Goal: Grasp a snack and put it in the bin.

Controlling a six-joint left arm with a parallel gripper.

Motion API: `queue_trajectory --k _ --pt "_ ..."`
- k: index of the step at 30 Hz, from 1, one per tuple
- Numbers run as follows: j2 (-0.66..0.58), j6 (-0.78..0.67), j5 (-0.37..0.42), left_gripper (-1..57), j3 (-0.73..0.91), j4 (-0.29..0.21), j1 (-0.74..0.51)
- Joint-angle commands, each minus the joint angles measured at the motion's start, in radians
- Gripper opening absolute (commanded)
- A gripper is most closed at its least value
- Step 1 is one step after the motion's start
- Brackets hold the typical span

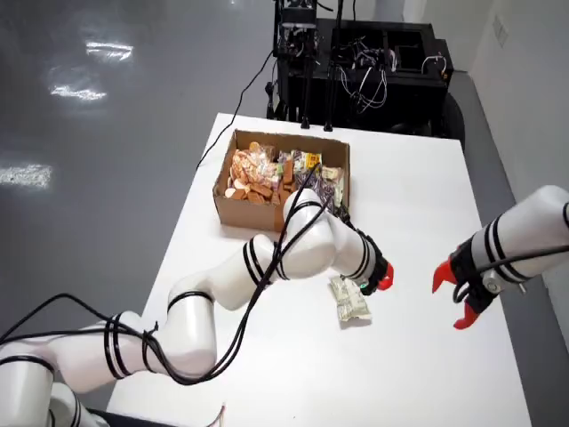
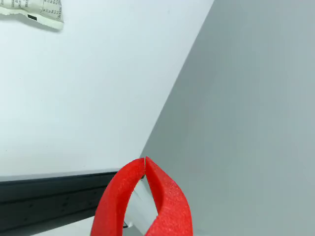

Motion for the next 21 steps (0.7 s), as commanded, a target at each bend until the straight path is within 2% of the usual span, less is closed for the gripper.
queue_trajectory --k 1,21 --pt "0.001 0.01 0.0 -0.1 -0.001 0.001 0.031" --pt "0.002 0.032 0.001 0.1 -0.001 0.001 0.049"
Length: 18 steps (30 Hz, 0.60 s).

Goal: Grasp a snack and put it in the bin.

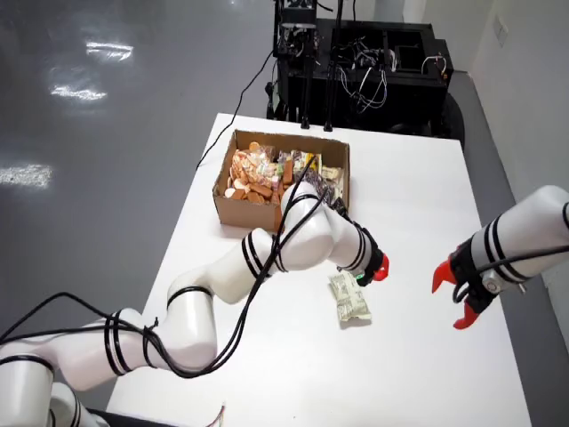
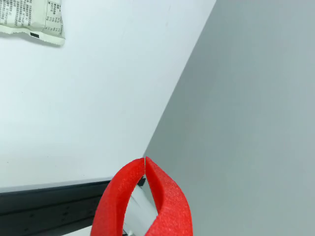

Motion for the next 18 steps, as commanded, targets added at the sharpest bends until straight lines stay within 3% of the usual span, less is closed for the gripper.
queue_trajectory --k 1,9,18 --pt "0.0 0.014 0.001 0.5 0.002 0.0 0.0" --pt "-0.014 0.056 0.004 8.7 0.035 -0.001 0.0" --pt "-0.04 0.092 0.005 27.3 0.152 0.0 0.007"
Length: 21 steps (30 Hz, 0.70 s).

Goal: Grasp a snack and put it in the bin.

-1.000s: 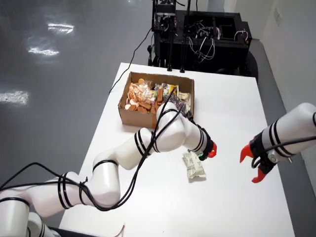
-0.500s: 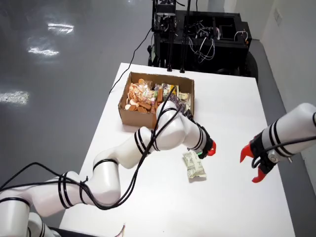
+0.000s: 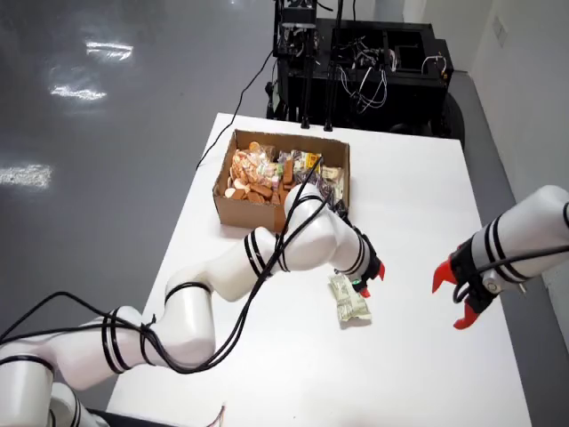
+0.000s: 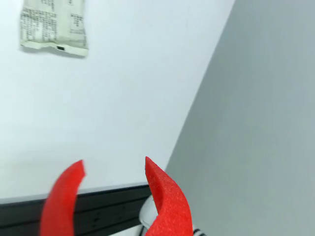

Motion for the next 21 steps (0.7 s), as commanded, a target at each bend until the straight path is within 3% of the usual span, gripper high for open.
queue_trajectory --k 1,7,13,21 --pt "-0.005 0.005 0.001 29.4 0.057 0.0 0.009" --pt "-0.008 0.011 -0.001 39.3 0.133 -0.022 0.043" --pt "-0.006 0.08 -0.014 44.7 0.164 -0.036 0.073" --pt "-0.002 0.239 -0.088 50.9 0.227 -0.036 0.072"
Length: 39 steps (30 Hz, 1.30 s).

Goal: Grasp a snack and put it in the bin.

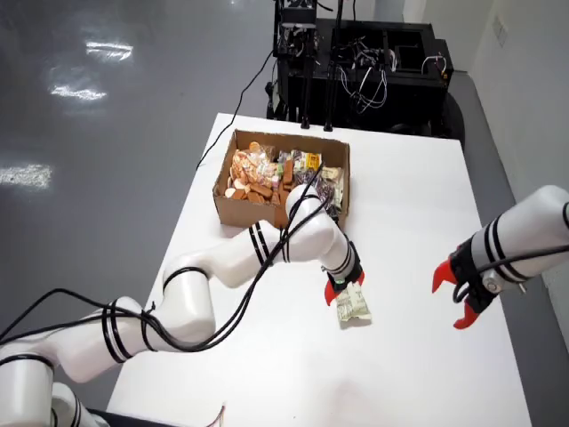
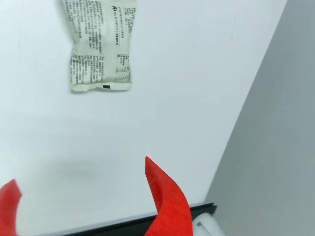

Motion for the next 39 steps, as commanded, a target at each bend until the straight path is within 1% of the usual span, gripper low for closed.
queue_trajectory --k 1,9,15,20,30,36,39 --pt "0.003 0.076 -0.049 51.4 0.036 0.004 -0.01" --pt "0.005 0.171 -0.167 53.4 0.11 0.025 -0.022" --pt "0.013 0.163 -0.283 54.6 0.173 0.046 -0.02" --pt "0.041 0.144 -0.366 54.9 0.19 0.07 -0.02" --pt "0.07 0.113 -0.506 52.0 0.231 0.083 0.008" --pt "0.104 0.125 -0.605 48.5 0.24 0.082 0.023" --pt "0.118 0.128 -0.639 47.4 0.242 0.082 0.034"
